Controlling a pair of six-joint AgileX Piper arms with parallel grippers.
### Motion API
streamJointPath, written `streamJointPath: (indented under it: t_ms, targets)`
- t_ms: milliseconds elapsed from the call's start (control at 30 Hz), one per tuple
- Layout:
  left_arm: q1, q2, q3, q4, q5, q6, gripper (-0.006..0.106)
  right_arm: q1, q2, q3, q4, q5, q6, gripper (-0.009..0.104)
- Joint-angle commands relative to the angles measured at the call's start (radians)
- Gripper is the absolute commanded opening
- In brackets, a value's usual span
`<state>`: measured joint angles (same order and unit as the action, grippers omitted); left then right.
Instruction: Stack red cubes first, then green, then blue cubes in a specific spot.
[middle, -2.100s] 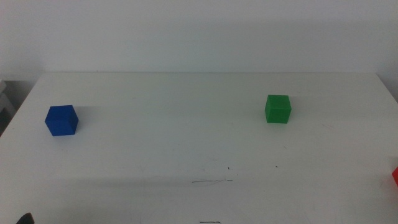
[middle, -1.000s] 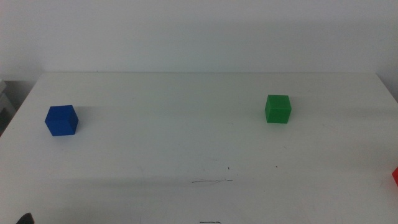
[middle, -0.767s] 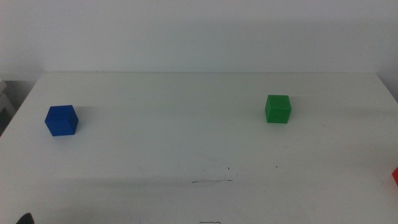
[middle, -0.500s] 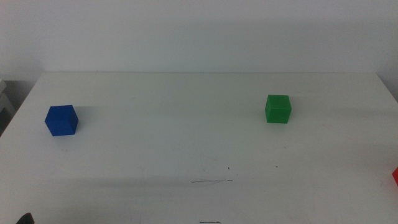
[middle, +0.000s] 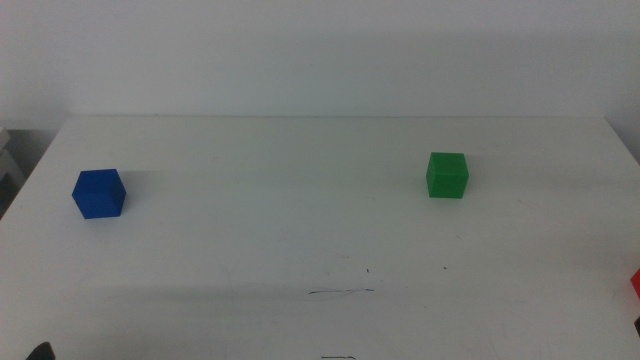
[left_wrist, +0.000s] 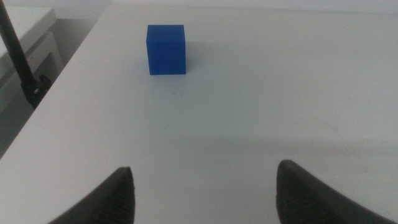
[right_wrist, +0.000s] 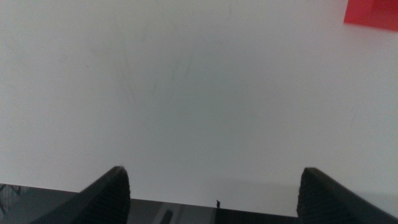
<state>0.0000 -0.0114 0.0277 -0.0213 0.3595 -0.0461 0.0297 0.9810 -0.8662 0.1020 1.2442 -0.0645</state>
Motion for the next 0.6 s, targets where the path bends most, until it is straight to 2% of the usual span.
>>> streamJointPath:
  t_ms: [0, 300, 567]
  targets:
    - [0.000, -0.026, 0.000, -0.004, -0.077, -0.002, 0.075, -0.027, 0.047, -0.050, -0.032, 0.039, -0.011, 0.094]
    - [0.000, -0.026, 0.000, -0.004, -0.077, -0.002, 0.075, -0.144, 0.207, -0.162, -0.157, 0.034, -0.012, 0.090]
    - [0.000, -0.026, 0.000, -0.004, -0.077, -0.002, 0.075, -0.272, 0.229, -0.168, -0.152, -0.144, -0.020, 0.085]
